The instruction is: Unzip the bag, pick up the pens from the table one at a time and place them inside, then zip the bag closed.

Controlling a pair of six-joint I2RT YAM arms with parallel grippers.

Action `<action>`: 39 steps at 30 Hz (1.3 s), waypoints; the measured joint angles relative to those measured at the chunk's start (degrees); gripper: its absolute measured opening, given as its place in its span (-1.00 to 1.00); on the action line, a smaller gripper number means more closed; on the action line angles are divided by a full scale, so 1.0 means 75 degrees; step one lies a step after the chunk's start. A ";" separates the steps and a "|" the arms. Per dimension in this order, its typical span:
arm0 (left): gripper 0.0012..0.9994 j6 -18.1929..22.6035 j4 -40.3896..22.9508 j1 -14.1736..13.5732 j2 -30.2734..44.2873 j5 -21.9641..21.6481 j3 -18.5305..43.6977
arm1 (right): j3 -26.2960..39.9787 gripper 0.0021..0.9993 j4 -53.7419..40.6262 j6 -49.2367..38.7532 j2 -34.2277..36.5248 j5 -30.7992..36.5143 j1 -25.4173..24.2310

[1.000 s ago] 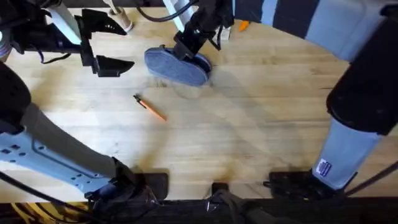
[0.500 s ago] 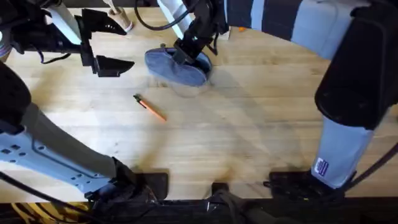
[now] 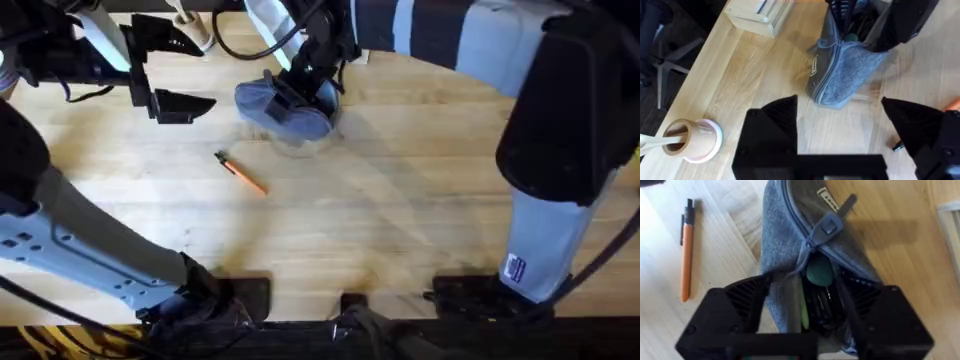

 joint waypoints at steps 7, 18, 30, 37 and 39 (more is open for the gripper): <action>0.99 0.0000 0.0000 0.0000 0.0000 0.0000 0.0000 | 0.0000 0.99 -0.0030 -0.0014 0.0003 0.0005 0.0012; 0.99 0.0000 0.0000 0.0000 0.0000 0.0000 0.0000 | 0.0000 0.99 -0.0034 -0.0010 -0.0079 0.0000 0.0015; 0.99 0.0001 0.0054 0.0000 0.0000 0.0000 0.0000 | 0.0003 0.99 -0.0646 -0.0009 -0.2050 0.0008 -0.0017; 0.99 0.0003 -0.0207 0.0003 0.0000 -0.0056 0.0000 | 0.0003 0.99 -0.0945 0.0021 -0.2646 0.0131 -0.0236; 0.99 0.0004 -0.0358 0.0003 -0.0003 -0.0182 0.0000 | 0.0003 0.99 -0.1265 0.0048 -0.2786 0.0372 -0.0284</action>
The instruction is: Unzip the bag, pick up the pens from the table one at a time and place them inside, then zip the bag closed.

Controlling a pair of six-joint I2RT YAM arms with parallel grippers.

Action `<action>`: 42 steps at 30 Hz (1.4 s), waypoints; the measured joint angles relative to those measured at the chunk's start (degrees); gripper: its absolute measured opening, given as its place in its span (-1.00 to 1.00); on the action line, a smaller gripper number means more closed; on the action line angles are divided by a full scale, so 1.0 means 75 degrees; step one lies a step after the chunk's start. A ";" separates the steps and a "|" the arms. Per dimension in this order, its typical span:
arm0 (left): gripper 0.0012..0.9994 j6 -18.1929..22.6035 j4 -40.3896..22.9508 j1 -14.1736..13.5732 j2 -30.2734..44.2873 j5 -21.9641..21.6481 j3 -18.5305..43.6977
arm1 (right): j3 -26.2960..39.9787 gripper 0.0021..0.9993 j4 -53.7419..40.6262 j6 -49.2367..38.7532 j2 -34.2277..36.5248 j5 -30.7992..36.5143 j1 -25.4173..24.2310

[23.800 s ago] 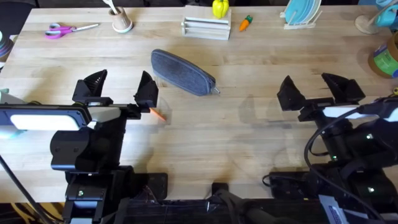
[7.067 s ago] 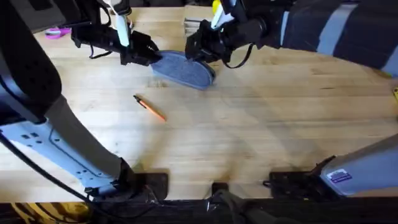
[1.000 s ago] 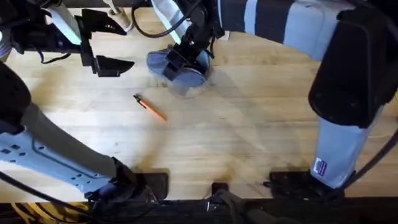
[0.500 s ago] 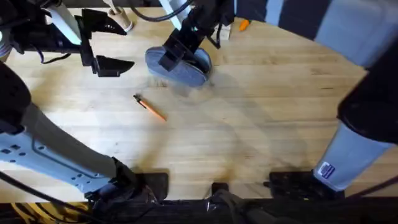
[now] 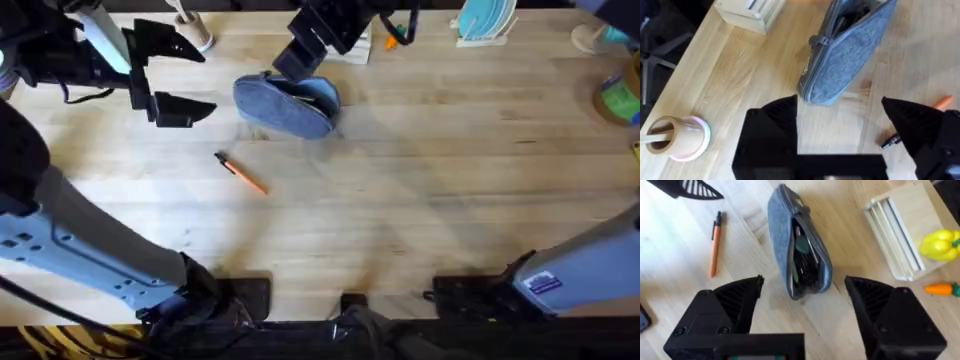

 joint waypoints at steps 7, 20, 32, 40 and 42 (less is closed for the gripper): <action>0.99 0.0009 -0.0271 0.0000 -0.0368 -0.0580 0.0000 | -0.0001 0.99 -0.0850 0.0029 -0.0383 0.0665 -0.0035; 0.99 0.0855 -0.0169 0.0006 -0.1056 -0.1644 0.0000 | 0.0000 0.99 -0.0966 0.1013 0.0000 -0.1100 0.0743; 0.99 0.0995 0.0291 0.0009 -0.0973 -0.2358 0.0000 | 0.0000 0.99 -0.0125 0.2485 0.1388 0.0280 0.2698; 0.99 0.1059 0.0384 0.0078 -0.0486 -0.2429 0.0000 | 0.0000 0.99 -0.0064 0.2790 0.2187 0.0607 0.2907; 0.99 0.1061 0.0433 0.0093 -0.0303 -0.2455 0.0000 | 0.0000 0.99 -0.0001 0.2819 0.2335 0.0657 0.2927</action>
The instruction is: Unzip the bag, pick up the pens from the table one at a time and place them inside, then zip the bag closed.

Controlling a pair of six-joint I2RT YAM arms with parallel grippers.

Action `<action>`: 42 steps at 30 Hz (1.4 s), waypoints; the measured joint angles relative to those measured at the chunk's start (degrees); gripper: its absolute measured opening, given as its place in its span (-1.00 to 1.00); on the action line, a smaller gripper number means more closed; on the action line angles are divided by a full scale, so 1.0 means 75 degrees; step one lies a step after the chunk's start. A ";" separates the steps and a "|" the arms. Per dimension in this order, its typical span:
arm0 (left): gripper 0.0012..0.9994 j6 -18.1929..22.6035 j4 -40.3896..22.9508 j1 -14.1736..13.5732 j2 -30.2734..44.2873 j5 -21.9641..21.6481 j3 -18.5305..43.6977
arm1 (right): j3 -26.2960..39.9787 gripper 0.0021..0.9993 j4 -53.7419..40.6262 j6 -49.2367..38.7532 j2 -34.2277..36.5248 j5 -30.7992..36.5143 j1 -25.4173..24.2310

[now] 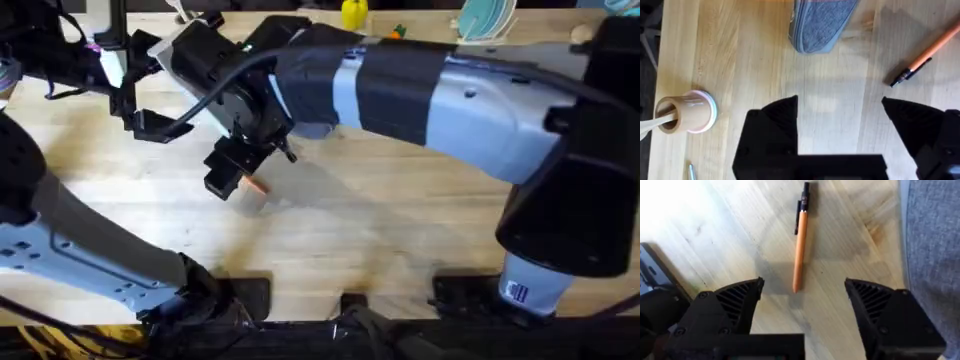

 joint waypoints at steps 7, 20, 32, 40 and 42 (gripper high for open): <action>0.99 0.0022 0.0048 0.0024 0.0123 -0.0133 0.0000 | 0.0000 0.99 0.0115 0.0014 0.0525 0.0037 0.0339; 0.99 0.0025 -0.0121 0.0577 0.0123 -0.0163 0.0000 | 0.0041 0.50 0.0147 0.0007 0.0926 0.0405 0.0645; 0.99 0.0025 -0.0102 0.0577 0.0123 -0.0163 0.0000 | 0.0140 -0.92 0.0054 0.0015 0.0996 0.0877 0.0559; 0.99 0.0025 -0.0094 0.0575 0.0126 -0.0163 0.0000 | 0.0240 -0.93 -0.0721 -0.0165 0.0449 0.0626 0.0021; 0.99 0.0025 -0.0098 0.0556 0.0124 -0.0163 0.0000 | 0.0367 -0.93 -0.0753 -0.0292 0.0038 0.0586 -0.0209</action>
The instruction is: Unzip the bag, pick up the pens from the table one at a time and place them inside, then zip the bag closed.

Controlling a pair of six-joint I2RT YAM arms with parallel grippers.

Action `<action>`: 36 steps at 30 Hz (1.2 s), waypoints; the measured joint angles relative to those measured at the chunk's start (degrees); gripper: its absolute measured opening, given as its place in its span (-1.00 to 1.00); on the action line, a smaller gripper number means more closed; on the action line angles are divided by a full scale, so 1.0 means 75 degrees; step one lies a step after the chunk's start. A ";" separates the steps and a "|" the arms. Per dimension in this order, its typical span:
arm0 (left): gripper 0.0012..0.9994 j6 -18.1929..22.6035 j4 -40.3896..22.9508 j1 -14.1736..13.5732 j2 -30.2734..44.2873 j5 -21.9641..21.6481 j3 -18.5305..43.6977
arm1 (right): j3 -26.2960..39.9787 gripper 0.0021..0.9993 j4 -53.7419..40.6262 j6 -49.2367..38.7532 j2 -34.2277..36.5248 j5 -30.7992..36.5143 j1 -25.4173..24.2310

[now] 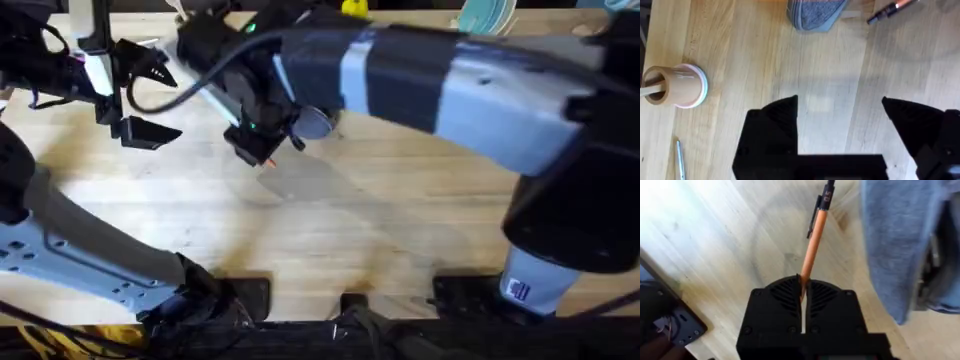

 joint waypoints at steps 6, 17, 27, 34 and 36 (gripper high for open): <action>0.99 0.0000 -0.0003 -0.0129 0.0002 0.0000 0.0000 | 0.0560 -0.94 -0.0248 -0.0642 -0.1473 -0.0220 -0.0818; 0.99 0.0000 0.0027 -0.0759 0.0000 0.0003 0.0000 | 0.0677 -0.94 -0.2147 -0.2935 -0.1816 -0.0341 -0.2232; 0.99 0.0003 0.0473 -0.1526 0.0001 0.0007 0.0000 | 0.0676 -0.94 -0.2503 -0.4183 -0.1754 -0.0358 -0.2795; 0.99 0.0000 0.0575 -0.1859 0.0001 0.0230 0.0000 | 0.0667 -0.94 -0.2752 -0.4839 -0.1253 -0.0742 -0.2797; 0.99 -0.0060 0.0653 -0.1882 0.0001 0.0326 0.0000 | 0.0660 -0.94 -0.2751 -0.4936 -0.1106 -0.0792 -0.2804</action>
